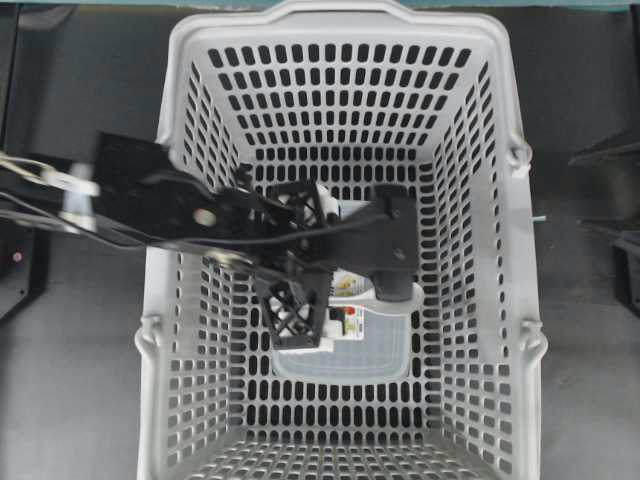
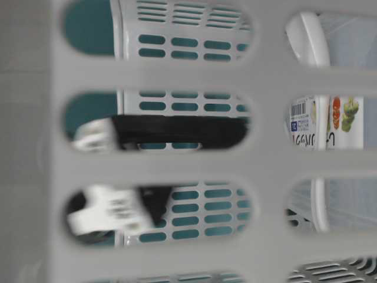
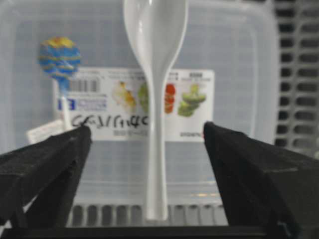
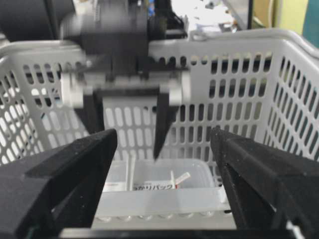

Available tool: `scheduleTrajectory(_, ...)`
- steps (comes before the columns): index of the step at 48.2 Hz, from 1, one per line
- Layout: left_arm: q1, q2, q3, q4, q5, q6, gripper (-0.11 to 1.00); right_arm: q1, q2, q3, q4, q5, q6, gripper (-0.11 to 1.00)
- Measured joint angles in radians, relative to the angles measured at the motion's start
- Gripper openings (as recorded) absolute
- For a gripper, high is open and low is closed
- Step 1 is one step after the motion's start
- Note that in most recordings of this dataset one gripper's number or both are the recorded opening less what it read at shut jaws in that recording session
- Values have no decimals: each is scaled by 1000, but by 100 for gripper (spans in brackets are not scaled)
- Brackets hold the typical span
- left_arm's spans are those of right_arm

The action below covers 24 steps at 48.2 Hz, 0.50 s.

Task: Pick up the chinese spoon from the shopping basket with the left arm.
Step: 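Lower the left gripper around the spoon handle and close it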

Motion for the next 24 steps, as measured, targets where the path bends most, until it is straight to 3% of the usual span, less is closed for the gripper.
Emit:
scheduleTrajectory(14,-28,66,-6,0,-3,6,87,-2,-8,0,0,0,2,73)
scheduleTrajectory(24,-23,91,15,-2,-75,-2,86,-2,-8,-2,0,0,2,73)
